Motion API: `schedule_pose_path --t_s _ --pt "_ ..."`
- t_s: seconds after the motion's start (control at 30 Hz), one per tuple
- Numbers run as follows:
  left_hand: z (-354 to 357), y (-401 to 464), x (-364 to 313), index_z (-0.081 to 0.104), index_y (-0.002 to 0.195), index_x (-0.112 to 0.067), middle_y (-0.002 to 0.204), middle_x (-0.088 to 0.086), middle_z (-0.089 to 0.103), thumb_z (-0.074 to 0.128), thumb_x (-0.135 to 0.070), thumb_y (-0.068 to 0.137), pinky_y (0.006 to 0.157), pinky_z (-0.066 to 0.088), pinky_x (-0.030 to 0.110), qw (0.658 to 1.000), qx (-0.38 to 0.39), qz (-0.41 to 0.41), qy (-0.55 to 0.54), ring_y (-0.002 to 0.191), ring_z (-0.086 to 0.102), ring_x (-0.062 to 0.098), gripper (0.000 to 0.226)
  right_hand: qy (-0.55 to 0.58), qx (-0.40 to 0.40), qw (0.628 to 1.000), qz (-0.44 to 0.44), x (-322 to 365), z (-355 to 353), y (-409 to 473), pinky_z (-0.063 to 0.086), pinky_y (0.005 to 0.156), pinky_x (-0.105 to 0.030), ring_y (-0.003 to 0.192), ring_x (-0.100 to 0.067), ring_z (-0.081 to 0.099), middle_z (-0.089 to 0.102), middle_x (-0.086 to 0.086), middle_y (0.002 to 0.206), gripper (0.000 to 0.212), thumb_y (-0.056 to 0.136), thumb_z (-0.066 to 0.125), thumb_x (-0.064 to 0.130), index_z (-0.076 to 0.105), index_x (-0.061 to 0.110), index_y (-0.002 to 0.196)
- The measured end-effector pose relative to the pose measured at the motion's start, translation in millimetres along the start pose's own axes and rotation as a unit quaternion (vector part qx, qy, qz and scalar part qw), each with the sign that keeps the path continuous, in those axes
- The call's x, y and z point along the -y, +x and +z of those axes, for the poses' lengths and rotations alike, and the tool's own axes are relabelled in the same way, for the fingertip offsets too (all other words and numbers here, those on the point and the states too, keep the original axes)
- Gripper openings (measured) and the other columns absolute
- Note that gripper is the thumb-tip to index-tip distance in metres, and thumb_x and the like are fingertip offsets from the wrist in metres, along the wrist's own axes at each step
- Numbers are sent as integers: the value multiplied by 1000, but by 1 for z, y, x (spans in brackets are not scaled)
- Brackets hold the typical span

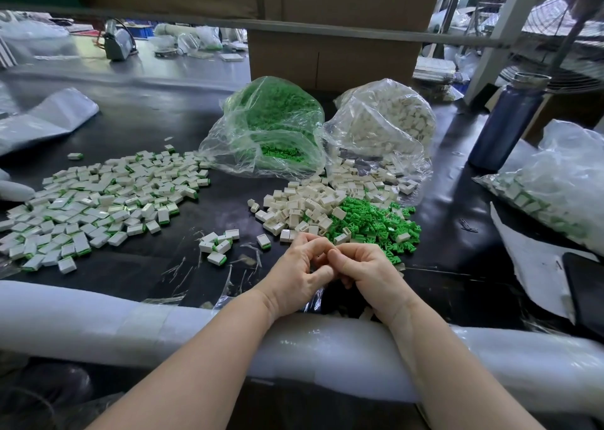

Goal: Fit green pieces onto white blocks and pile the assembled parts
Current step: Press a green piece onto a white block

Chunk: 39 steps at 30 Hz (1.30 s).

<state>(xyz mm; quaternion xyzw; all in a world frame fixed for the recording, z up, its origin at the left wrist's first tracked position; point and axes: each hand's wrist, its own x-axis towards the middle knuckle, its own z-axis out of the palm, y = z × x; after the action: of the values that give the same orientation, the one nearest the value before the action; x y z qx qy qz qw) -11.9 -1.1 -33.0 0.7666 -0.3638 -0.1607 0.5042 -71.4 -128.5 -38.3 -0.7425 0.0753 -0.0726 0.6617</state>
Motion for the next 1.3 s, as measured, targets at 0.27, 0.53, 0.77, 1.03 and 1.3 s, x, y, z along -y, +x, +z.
schedule_pose_path --t_s 0.27,0.53,0.77,1.03,1.3 --pt "0 0 -1 58 95 -8 110 7 38 50 3 88 72 48 14 1000 -13 7 -24 75 49 7 15 22 -16 999 -18 0 3 0 39 52 -20 58 -18 49 57 -13 66 19 91 55 12 69 5 80" --pt "-1 4 6 62 99 -2 112 9 43 59 -9 89 81 46 17 997 -78 -5 13 80 50 15 12 31 -107 993 -34 -3 3 1 52 54 -20 67 -13 67 70 -3 75 6 88 62 8 67 11 89" --pt "0 4 7 62 97 -1 112 8 45 60 -9 89 73 42 8 996 -81 -5 29 74 47 9 12 -37 -117 991 -57 -3 3 0 53 54 -21 65 -12 62 65 -1 68 20 82 67 3 64 18 70" --pt "1 4 6 64 101 -1 109 5 48 59 -13 89 84 45 18 994 -77 -4 82 82 51 17 18 -141 -104 984 -38 -8 6 3 52 78 -44 84 -28 61 62 -9 84 16 92 56 10 56 18 78" --pt "0 5 9 67 101 -9 101 5 61 61 -12 88 86 46 17 994 -88 -16 66 91 59 15 15 -126 -122 984 -45 -5 5 3 54 73 -45 74 -17 60 62 1 77 16 90 59 14 59 23 78"
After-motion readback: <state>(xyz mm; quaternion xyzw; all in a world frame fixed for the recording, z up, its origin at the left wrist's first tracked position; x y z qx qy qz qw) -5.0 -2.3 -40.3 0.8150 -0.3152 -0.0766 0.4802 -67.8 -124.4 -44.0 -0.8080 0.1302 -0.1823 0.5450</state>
